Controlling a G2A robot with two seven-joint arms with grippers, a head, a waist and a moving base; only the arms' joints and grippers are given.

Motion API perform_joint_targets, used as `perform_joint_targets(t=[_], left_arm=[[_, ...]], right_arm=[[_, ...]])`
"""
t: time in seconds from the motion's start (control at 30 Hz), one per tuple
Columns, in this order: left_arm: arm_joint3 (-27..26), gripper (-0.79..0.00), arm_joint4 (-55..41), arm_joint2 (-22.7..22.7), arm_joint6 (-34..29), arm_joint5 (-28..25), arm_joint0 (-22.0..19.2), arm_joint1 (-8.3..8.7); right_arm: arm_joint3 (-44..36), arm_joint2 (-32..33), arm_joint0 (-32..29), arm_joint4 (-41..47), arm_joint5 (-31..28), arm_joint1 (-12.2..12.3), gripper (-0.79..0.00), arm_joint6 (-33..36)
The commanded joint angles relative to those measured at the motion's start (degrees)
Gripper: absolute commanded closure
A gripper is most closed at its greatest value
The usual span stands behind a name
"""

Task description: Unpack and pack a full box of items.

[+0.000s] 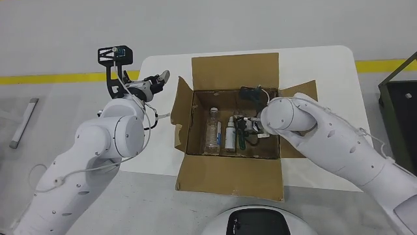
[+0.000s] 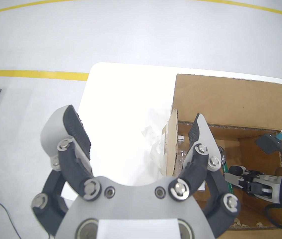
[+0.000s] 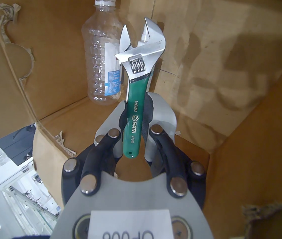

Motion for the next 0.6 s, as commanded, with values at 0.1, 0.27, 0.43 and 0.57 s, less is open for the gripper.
perform_joint_targets(t=[0.1, 0.27, 0.43, 0.57], left_arm=[[0.0, -0.785, 0.0, 0.0, 0.0, 0.0, 0.0, 0.0], [0.0, -0.785, 0.0, 0.0, 0.0, 0.0, 0.0, 0.0], [0.0, -0.785, 0.0, 0.0, 0.0, 0.0, 0.0, 0.0], [0.0, -0.785, 0.0, 0.0, 0.0, 0.0, 0.0, 0.0]], right_arm=[[2.3, -3.1, 1.4, -1.4, 2.6, -1.3, 0.0, 0.1], [6.5, -6.0, 3.4, -1.4, 4.1, -3.1, 0.0, -0.1], [10.9, -8.1, 5.3, -0.2, 3.4, -5.1, 0.0, -0.7], [13.7, -9.8, 6.6, 0.2, 2.9, -6.6, 0.0, -1.2]])
